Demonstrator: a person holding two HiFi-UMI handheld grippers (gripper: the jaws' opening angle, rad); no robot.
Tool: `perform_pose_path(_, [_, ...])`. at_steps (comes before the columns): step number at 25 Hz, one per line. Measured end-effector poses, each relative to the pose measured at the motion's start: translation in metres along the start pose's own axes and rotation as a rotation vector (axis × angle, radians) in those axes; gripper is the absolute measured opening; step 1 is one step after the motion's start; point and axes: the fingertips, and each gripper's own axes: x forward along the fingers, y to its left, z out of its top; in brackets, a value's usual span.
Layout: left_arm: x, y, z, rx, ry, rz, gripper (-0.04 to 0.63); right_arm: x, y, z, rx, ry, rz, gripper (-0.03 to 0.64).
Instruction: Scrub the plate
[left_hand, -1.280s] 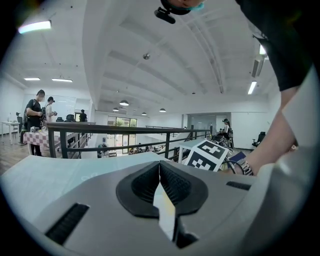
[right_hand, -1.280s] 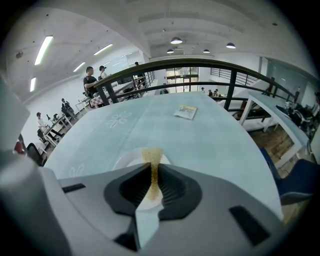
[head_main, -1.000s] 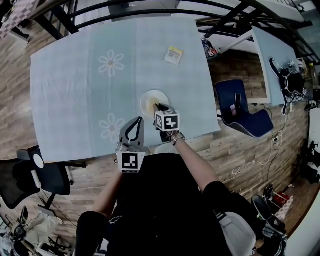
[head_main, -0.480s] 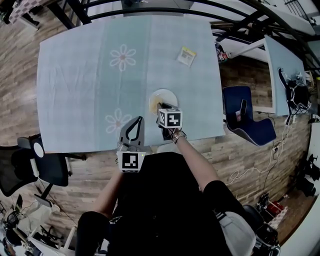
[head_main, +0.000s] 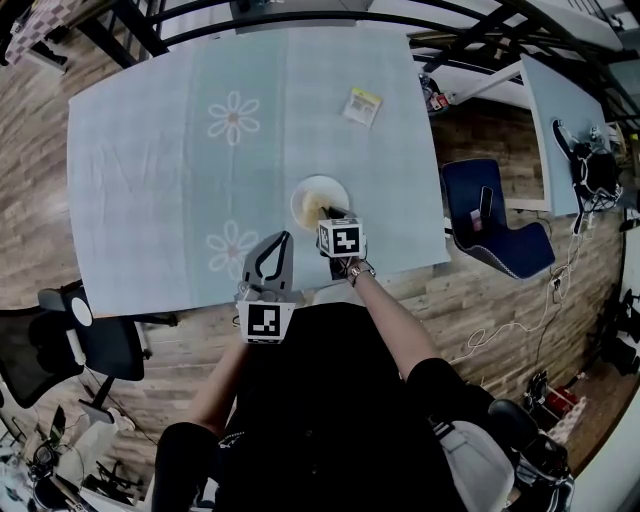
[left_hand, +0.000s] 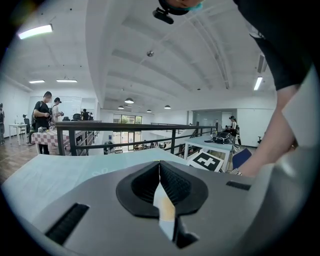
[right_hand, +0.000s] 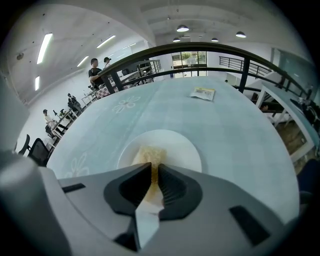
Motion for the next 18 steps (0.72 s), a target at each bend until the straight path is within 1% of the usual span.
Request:
perform_pose_path(6, [0.008, -0.008, -0.003, 0.041, 0.012, -0.036, 0.014, -0.003, -0.013, -0.002, -0.014, 0.001, -0.020, 0.049])
perform_pose_path(9, [0.012, -0.016, -0.001, 0.027, 0.007, -0.056, 0.014, -0.006, -0.021, -0.003, -0.010, 0.000, -0.035, 0.049])
perform_pose_path(18, [0.020, -0.028, 0.002, 0.031, 0.003, -0.105, 0.014, -0.016, -0.046, -0.003, 0.029, -0.018, -0.075, 0.049])
